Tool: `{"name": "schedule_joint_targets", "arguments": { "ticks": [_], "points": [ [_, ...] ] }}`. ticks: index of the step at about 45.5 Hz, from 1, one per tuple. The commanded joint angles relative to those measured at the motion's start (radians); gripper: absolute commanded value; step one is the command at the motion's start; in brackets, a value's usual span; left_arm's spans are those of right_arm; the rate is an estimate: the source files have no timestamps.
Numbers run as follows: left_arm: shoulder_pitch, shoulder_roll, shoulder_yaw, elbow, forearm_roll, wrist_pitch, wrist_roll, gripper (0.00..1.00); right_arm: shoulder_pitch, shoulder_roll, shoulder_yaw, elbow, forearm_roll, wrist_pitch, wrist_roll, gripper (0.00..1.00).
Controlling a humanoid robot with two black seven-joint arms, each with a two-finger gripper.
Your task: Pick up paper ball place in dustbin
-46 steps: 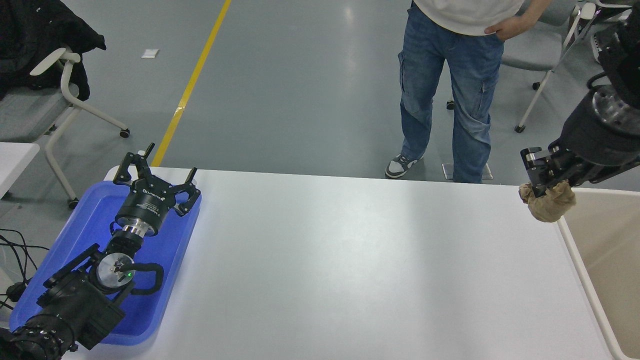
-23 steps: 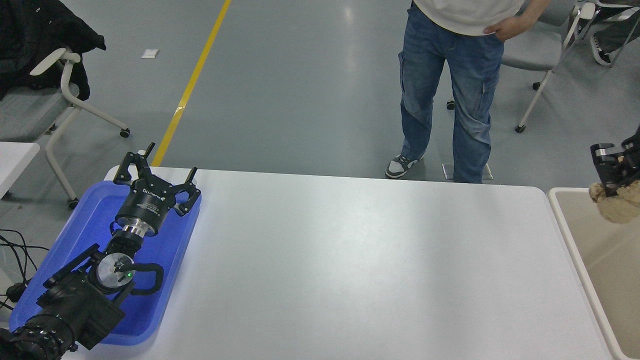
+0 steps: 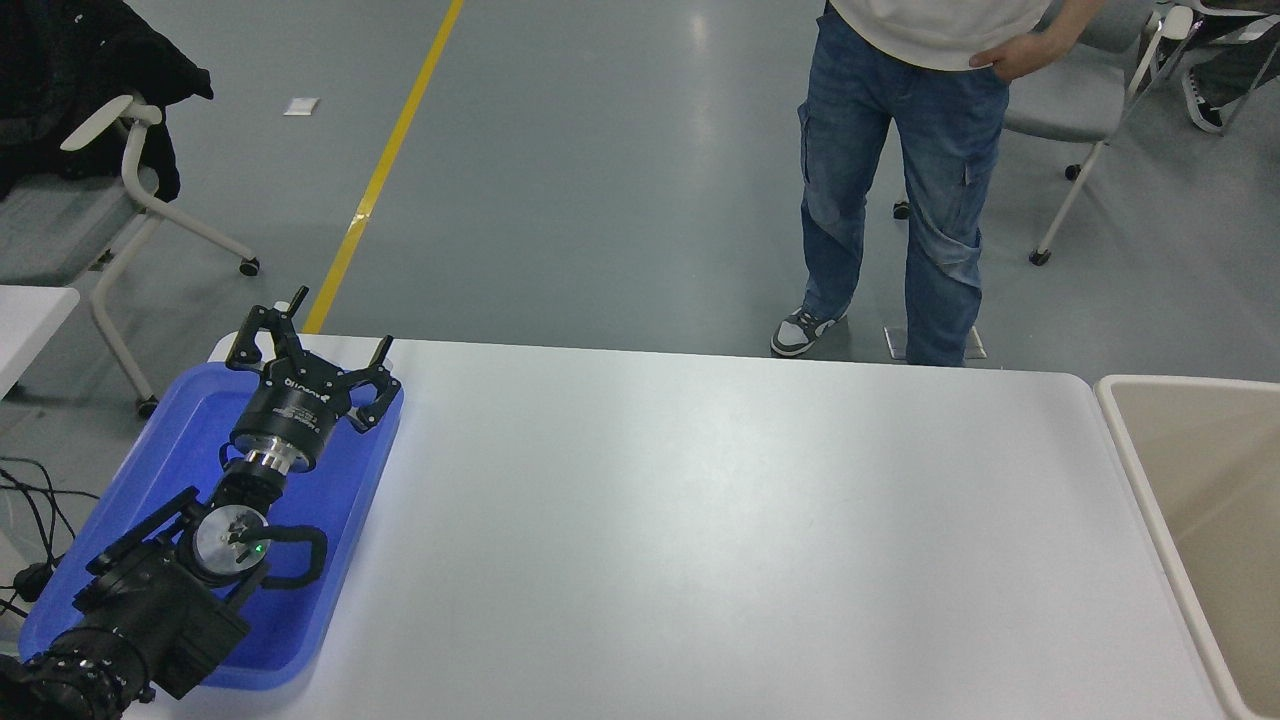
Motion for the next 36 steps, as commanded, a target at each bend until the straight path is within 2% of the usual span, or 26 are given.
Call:
{"name": "schedule_joint_targets", "arguments": {
  "ticks": [1, 14, 24, 29, 36],
  "points": [
    [0.000, 0.000, 0.000, 0.000, 0.000, 0.000, 0.000, 1.00, -0.113, -0.057, -0.001, -0.040, -0.002, -0.031, 0.000, 0.00],
    [0.000, 0.000, 0.000, 0.000, 0.000, 0.000, 0.000, 1.00, -0.235, -0.088, 0.046, -0.041, 0.070, -0.340, 0.001, 0.00],
    [0.000, 0.000, 0.000, 0.000, 0.000, 0.000, 0.000, 1.00, -0.413, -0.108, 0.204, -0.084, 0.097, -0.555, 0.001, 0.00],
    [0.000, 0.000, 0.000, 0.000, 0.000, 0.000, 0.000, 1.00, -0.516, -0.105, 0.276, -0.148, 0.108, -0.618, 0.001, 0.00],
    [0.000, 0.000, 0.000, 0.000, 0.000, 0.000, 0.000, 1.00, -0.616, -0.094, 0.339, -0.244, 0.143, -0.624, 0.001, 0.00]
  ]
}}
